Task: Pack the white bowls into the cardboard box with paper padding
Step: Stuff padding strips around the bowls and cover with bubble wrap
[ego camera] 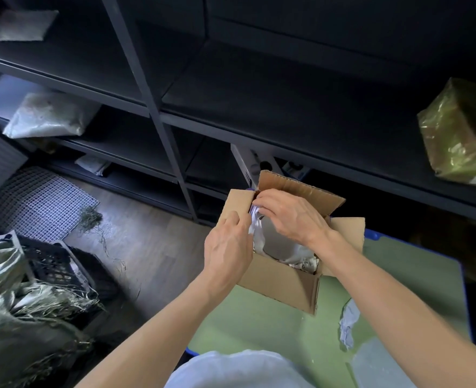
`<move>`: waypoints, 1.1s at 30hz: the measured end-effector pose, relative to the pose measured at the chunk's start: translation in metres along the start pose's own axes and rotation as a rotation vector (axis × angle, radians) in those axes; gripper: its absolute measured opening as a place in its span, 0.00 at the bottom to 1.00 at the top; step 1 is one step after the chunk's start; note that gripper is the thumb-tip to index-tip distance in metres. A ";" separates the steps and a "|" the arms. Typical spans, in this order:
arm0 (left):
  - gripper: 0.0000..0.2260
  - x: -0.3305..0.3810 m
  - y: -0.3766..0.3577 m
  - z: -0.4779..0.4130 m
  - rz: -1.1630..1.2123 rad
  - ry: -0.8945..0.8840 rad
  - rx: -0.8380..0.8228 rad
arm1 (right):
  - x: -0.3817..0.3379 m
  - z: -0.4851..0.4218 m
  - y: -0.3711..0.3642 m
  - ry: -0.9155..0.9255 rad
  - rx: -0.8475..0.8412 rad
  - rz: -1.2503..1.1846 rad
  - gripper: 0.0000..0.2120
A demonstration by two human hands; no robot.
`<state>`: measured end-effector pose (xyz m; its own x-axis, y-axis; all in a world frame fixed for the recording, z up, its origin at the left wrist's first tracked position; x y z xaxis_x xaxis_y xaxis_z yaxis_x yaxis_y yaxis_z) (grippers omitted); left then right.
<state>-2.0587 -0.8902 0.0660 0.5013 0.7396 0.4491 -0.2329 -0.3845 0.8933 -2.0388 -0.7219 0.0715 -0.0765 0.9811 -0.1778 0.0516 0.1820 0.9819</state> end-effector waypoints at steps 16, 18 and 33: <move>0.08 -0.012 0.005 -0.020 0.136 -0.013 -0.244 | -0.013 0.000 -0.009 -0.139 0.044 0.080 0.08; 0.07 -0.012 0.003 -0.024 0.136 -0.012 -0.263 | -0.013 0.001 -0.009 -0.146 0.022 0.076 0.09; 0.04 -0.025 0.007 -0.023 0.186 -0.024 -0.314 | -0.019 0.009 -0.005 -0.209 0.015 0.016 0.12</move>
<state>-2.0924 -0.8986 0.0617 0.4445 0.6585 0.6073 -0.5647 -0.3202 0.7606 -2.0289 -0.7405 0.0695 0.1325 0.9759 -0.1733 0.0659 0.1658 0.9840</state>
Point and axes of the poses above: each hand's wrist, its own z-axis away from the middle knuckle, its own y-axis out of the back of the hand, x = y × z, the point moved 2 cm from there along -z, towards the middle knuckle, and after that the axes turned 6 degrees about z, right-handed, at the moved point
